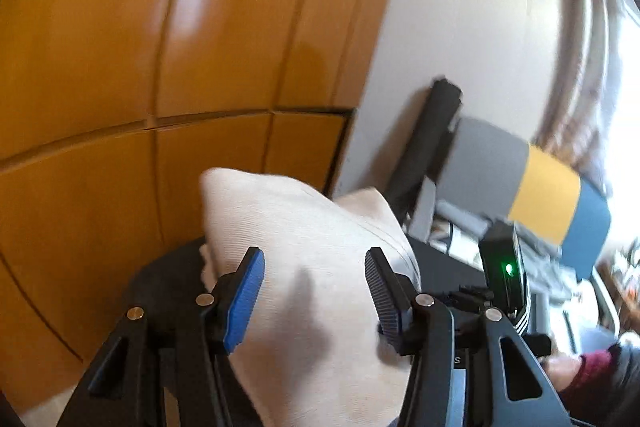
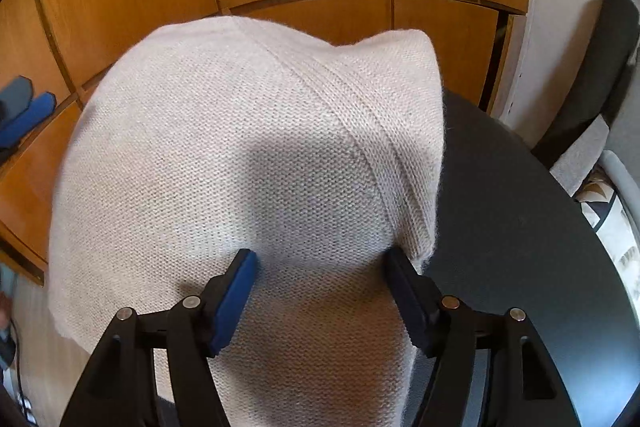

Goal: Fold clothes
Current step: 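Lower the folded sweater onto the black chair seat and open both tools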

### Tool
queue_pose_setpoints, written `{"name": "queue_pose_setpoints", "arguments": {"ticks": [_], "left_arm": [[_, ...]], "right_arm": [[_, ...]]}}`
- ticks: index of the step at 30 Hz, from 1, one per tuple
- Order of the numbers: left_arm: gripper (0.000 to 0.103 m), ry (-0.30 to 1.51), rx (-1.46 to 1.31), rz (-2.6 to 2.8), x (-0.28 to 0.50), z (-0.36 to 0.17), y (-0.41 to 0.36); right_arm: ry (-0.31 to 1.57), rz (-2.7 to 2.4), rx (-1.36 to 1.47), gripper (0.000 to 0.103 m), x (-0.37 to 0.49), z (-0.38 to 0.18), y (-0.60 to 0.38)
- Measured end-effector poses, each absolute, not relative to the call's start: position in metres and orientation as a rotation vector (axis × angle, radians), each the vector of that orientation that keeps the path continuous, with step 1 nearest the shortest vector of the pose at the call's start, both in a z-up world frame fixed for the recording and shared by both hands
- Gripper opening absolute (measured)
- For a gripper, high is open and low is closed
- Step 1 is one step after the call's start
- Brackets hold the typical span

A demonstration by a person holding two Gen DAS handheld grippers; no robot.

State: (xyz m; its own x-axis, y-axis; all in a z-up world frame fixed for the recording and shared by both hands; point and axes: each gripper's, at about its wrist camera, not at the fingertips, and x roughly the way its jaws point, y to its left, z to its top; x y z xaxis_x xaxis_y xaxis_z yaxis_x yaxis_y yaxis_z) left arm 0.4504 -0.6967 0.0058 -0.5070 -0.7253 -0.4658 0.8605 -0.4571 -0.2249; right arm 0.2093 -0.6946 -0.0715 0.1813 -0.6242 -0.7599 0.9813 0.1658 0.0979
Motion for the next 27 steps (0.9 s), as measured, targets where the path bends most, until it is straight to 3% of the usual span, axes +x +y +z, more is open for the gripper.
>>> {"name": "queue_pose_setpoints", "arguments": {"ticks": [14,21,27], "left_arm": [[0.052,0.615,0.446,-1.943,0.429,-0.045,-0.727],[0.054,0.593,0.423,-1.868,0.440,-0.011,-0.701],[0.054,0.559,0.439,-1.732,0.451,0.013,-0.665]], "right_arm": [[0.731,-1.289,0.610,0.073,0.219,-0.085,-0.697],[0.695,-1.318,0.644,0.074,0.211,-0.076,-0.688],[0.630,-1.381,0.532,0.075,0.217,-0.027,-0.650]]}}
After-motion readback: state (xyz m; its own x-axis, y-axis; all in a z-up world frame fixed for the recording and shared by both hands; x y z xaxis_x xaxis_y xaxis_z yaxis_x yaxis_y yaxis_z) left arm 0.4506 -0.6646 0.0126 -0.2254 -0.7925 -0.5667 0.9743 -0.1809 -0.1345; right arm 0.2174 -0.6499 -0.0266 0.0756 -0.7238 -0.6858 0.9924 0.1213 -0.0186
